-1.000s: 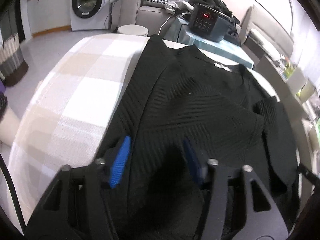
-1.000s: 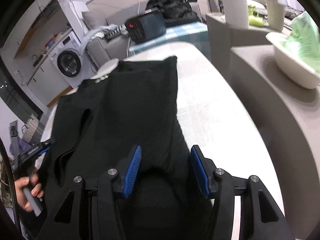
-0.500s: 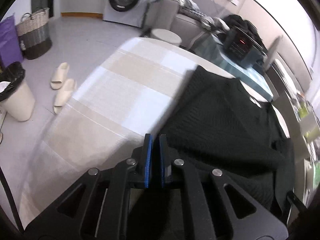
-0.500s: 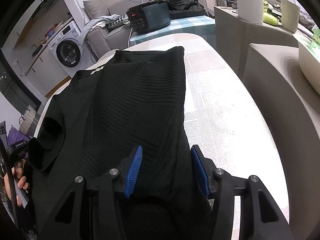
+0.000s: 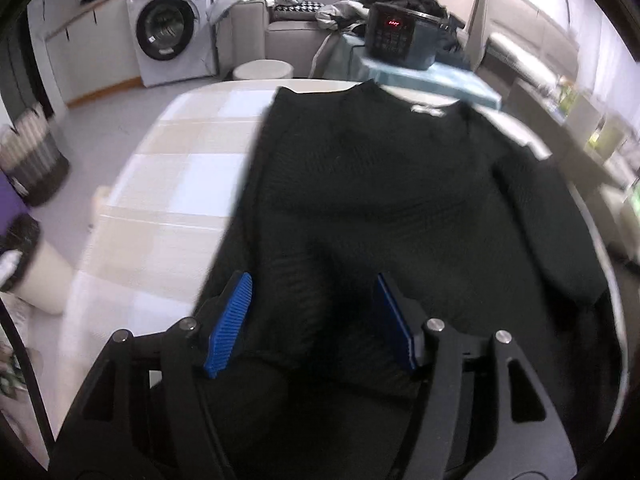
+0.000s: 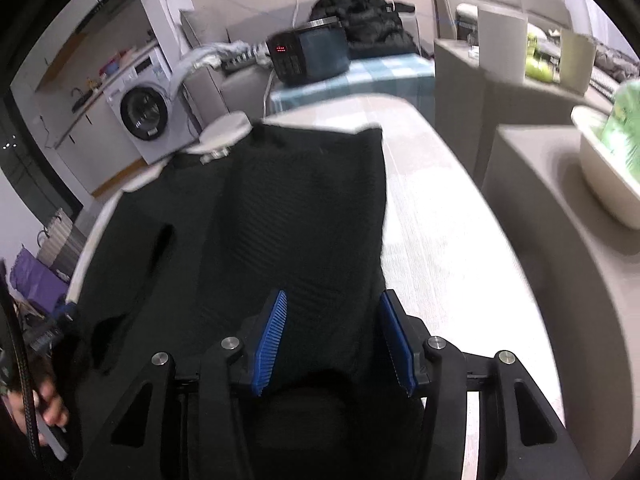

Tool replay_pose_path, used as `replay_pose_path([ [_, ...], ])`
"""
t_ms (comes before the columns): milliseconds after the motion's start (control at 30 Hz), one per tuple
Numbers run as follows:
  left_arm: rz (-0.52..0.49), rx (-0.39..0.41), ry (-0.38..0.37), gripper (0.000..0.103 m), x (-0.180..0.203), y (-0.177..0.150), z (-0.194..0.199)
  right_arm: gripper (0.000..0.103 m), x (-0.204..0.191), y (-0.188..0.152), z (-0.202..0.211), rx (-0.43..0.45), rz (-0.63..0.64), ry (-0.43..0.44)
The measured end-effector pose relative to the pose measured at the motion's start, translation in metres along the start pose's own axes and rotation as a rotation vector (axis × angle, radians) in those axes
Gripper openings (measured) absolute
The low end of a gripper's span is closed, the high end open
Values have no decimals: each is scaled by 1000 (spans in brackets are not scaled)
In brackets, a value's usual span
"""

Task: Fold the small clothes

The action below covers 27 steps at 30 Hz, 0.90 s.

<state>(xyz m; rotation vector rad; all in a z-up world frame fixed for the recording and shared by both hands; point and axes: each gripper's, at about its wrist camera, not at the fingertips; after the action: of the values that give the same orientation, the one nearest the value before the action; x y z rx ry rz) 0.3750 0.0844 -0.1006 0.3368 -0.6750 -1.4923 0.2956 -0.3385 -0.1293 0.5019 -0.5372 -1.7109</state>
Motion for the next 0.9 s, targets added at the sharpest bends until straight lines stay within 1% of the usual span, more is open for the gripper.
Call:
replay_pose_path([
  [67, 10, -4, 69, 60, -9, -5, 4, 50, -3, 1, 12, 25, 11, 8],
  [100, 28, -7, 76, 60, -16, -5, 4, 50, -3, 1, 15, 30, 15, 5],
  [167, 83, -8, 32, 60, -28, -9, 12, 51, 1, -1, 18, 22, 20, -7],
  [233, 95, 2, 9, 60, -32, -15, 20, 51, 7, -7, 15, -10, 16, -11],
  [300, 101, 7, 6, 60, -38, -21, 26, 51, 14, -16, 14, -30, 17, -3],
  [400, 143, -3, -7, 60, -51, -33, 33, 51, 24, -33, 14, -54, 38, -12],
  [433, 154, -6, -2, 60, -54, -38, 35, 51, 28, -40, 11, -74, 50, -21],
  [567, 182, -14, 6, 60, -66, -53, 37, 50, 30, -55, 0, -106, 113, -32],
  [600, 183, -13, 17, 60, -68, -56, 39, 50, 29, -56, -3, -93, 127, -49],
  [633, 185, -11, 22, 60, -69, -59, 39, 47, 27, -54, -6, -65, 143, -72],
  [667, 187, -13, 26, 60, -71, -61, 38, 45, 27, -51, -9, -53, 143, -84],
  [700, 191, -19, 33, 60, -73, -62, 38, 40, 28, -47, -13, -45, 135, -100],
  [733, 197, -23, 40, 60, -75, -64, 38, 27, 28, -42, -16, -44, 124, -102],
  [767, 203, -20, 42, 60, -78, -65, 38, 16, 29, -40, -19, -44, 123, -88],
  [800, 203, -17, 44, 60, -78, -65, 38, 7, 27, -37, -21, -50, 132, -59],
  [833, 207, -19, 47, 60, -79, -65, 38, 7, 26, -36, -22, -47, 143, -69],
  [867, 210, -18, 46, 60, -80, -67, 41, 6, 24, -33, -22, -41, 157, -102],
  [900, 216, -18, 45, 60, -80, -66, 40, 6, 25, -30, -23, -39, 157, -115],
])
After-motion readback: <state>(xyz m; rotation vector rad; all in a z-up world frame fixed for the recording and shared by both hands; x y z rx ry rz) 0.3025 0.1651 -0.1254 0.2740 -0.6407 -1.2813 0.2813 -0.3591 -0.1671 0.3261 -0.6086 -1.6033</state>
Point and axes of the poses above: each gripper's, at about its wrist camera, not at the fingertips, and z roughly against the way its jaws point, x to its right, y to its top, and after that the axes turned 13 degrees about -y, right-handed
